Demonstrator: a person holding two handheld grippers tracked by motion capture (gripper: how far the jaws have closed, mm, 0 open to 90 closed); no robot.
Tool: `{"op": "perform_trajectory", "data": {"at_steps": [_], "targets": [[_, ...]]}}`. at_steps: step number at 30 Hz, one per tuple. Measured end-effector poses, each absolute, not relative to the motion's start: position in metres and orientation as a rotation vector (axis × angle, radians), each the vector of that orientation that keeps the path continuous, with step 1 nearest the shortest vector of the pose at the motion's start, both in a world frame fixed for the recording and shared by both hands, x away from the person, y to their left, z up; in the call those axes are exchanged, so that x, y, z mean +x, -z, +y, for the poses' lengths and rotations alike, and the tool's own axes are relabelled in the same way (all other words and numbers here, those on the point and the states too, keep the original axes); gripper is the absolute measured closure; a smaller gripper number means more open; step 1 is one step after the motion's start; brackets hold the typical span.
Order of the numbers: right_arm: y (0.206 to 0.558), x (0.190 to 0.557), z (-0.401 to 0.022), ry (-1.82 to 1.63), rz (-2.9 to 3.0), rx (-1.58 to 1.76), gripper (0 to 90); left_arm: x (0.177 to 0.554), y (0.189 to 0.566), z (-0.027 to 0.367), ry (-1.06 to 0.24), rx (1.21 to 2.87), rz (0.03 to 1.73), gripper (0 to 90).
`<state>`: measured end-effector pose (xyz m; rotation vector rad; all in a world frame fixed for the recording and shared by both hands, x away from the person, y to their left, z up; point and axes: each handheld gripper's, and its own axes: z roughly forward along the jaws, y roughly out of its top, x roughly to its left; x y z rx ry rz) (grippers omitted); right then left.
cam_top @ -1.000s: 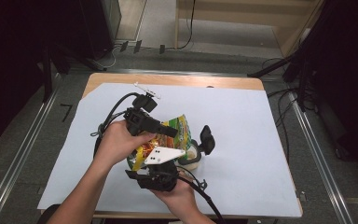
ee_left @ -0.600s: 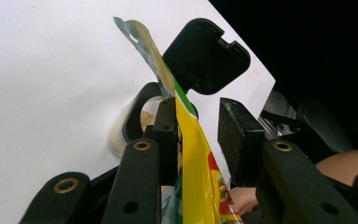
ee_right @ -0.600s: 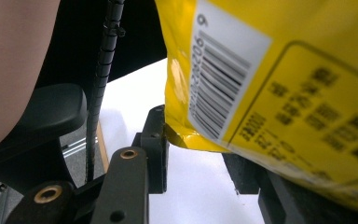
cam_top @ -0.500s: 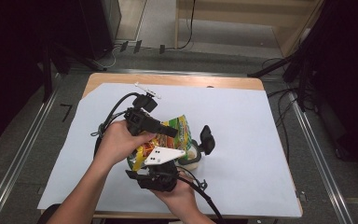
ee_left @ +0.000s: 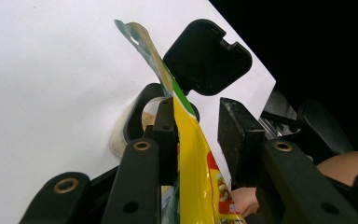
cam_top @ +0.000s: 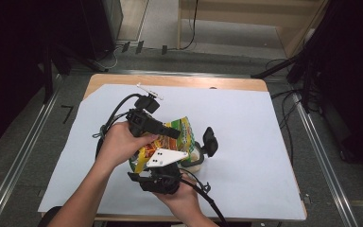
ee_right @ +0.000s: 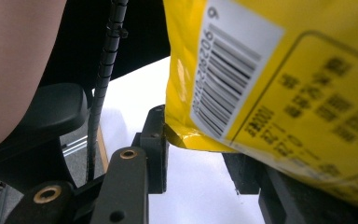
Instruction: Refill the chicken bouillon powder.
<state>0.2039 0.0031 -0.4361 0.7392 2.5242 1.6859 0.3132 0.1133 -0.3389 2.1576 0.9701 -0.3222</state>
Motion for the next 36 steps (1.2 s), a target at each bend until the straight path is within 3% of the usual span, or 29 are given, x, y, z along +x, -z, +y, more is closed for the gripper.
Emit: {"op": "perform_trajectory", "data": {"at_steps": [36], "targets": [[0.4353,0.2035,0.0012,-1.663,2.519,0.743,64.2,0.3174,0.3415,0.1115,0.322,2.164,0.979,70.0]]}}
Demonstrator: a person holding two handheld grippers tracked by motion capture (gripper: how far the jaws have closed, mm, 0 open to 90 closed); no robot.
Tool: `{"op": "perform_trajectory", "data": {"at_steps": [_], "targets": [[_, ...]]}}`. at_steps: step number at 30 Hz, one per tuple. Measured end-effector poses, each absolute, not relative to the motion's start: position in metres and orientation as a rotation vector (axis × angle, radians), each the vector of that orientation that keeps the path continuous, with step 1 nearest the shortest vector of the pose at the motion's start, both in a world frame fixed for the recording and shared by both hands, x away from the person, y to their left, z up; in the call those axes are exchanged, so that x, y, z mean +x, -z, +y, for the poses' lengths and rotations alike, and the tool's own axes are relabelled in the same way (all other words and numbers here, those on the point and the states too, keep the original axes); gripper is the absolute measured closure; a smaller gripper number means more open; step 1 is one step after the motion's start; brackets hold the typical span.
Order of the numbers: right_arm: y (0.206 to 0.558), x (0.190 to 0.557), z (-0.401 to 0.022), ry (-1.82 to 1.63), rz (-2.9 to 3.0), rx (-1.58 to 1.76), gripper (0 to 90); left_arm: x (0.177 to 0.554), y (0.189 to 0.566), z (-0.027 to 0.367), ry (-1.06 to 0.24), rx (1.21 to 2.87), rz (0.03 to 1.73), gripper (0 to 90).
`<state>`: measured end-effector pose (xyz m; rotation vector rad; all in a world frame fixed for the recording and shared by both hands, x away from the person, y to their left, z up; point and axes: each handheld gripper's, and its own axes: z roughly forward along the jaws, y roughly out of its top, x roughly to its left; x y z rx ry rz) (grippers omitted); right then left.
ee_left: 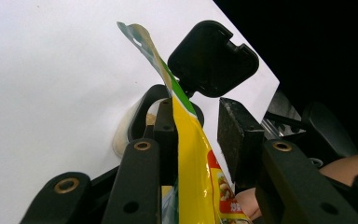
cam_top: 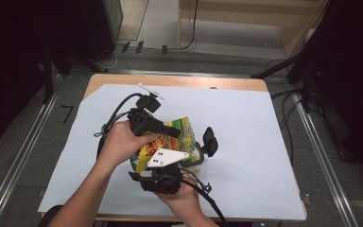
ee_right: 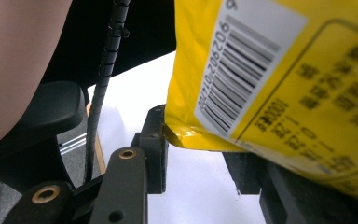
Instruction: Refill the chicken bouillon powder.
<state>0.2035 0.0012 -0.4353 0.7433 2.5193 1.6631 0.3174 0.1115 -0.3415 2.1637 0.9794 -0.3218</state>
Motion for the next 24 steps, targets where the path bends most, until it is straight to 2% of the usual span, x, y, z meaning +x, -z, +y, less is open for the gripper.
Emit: {"op": "perform_trajectory", "data": {"at_steps": [24], "targets": [[0.4356,0.2056,-0.0001,-1.686,2.511,0.741,64.5,0.3139,0.336,0.1114,0.272,2.154,0.968,69.9]]}}
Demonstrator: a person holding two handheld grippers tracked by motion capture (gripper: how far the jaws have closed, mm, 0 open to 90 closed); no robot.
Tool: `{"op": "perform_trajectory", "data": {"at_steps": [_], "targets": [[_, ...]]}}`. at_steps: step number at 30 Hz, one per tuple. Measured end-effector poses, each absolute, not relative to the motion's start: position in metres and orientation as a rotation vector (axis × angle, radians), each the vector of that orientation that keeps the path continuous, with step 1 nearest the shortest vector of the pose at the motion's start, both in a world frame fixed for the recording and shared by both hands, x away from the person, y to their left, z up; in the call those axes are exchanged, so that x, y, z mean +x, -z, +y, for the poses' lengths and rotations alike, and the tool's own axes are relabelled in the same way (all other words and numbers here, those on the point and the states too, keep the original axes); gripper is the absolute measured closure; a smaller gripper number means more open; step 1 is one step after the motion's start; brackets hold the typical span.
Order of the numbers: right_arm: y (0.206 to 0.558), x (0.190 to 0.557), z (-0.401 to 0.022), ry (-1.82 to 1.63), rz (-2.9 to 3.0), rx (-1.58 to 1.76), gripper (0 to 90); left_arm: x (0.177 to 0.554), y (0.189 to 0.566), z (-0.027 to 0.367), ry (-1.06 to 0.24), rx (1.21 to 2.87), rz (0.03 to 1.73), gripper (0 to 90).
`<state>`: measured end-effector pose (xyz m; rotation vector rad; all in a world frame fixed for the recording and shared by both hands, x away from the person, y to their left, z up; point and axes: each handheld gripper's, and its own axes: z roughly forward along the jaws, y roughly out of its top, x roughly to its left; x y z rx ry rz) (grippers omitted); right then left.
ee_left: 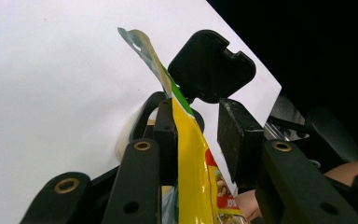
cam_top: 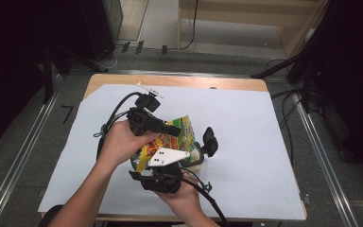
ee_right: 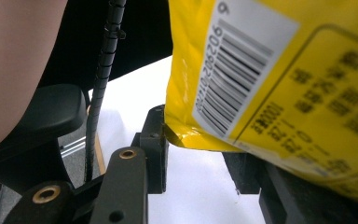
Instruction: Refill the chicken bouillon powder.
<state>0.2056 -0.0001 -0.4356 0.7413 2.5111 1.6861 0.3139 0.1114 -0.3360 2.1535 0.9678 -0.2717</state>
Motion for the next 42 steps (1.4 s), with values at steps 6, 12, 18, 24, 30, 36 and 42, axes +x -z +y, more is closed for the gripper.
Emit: {"op": "perform_trajectory", "data": {"at_steps": [6,12,18,24,30,36,42], "targets": [[0.4357,0.2062,-0.0004,-1.692,2.511,0.748,64.5,0.3134,0.3352,0.1117,0.266,2.158,0.964,69.9],[0.4359,0.2066,-0.0007,-1.692,2.513,0.748,64.5,0.3139,0.3357,0.1121,0.269,2.16,0.965,70.2],[0.435,0.2063,-0.0009,-1.691,2.513,0.749,64.6,0.3141,0.3352,0.1133,0.27,2.153,0.964,70.3],[0.4353,0.2063,-0.0006,-1.693,2.512,0.761,64.6,0.3115,0.3338,0.11,0.238,2.171,0.959,70.3],[0.4345,0.2057,-0.0006,-1.704,2.512,0.767,64.6,0.3104,0.3326,0.109,0.235,2.174,0.958,70.3],[0.4295,0.2068,-0.0001,-1.698,2.531,0.757,64.6,0.3102,0.3303,0.1116,0.225,2.162,0.967,70.0],[0.4319,0.2081,0.0003,-1.694,2.55,0.785,64.6,0.311,0.333,0.1095,0.222,2.174,0.968,70.1]]}}
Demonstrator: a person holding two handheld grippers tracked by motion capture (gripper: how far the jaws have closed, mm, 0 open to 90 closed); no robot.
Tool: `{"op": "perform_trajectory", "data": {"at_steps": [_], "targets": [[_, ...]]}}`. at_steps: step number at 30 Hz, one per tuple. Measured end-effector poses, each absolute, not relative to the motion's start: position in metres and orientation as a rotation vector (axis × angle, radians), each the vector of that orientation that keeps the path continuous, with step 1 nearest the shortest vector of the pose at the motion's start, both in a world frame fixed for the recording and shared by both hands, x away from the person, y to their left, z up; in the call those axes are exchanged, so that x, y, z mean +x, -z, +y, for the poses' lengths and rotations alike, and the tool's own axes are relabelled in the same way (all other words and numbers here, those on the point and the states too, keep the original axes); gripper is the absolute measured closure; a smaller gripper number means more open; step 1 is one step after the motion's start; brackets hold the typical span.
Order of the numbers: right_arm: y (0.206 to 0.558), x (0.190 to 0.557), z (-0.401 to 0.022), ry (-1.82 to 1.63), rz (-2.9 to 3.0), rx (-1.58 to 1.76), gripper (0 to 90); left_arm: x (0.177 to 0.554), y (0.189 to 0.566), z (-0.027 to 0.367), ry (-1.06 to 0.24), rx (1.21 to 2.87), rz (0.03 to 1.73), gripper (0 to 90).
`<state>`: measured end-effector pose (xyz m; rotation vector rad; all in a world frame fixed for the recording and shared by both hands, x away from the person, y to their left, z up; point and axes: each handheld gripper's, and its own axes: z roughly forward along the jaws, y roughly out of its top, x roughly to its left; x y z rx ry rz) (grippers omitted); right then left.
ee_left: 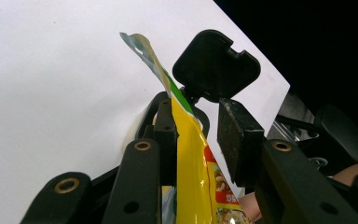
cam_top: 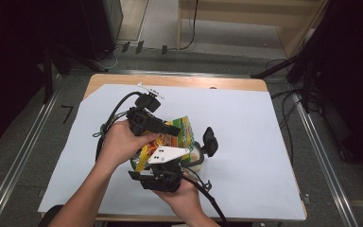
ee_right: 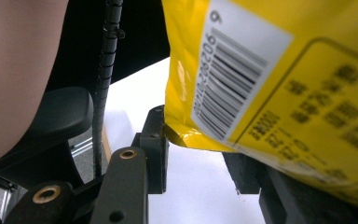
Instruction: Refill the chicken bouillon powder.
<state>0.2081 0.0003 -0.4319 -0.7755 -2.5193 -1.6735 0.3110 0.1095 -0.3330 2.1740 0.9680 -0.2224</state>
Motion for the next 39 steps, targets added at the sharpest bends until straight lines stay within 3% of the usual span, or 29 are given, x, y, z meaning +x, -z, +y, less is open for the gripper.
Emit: {"op": "perform_trajectory", "data": {"at_steps": [39], "targets": [[0.4328,0.2066,0.0002,1.695,-2.532,-0.771,64.6,0.3108,0.3331,0.1088,0.23,2.175,0.96,70.0]]}}
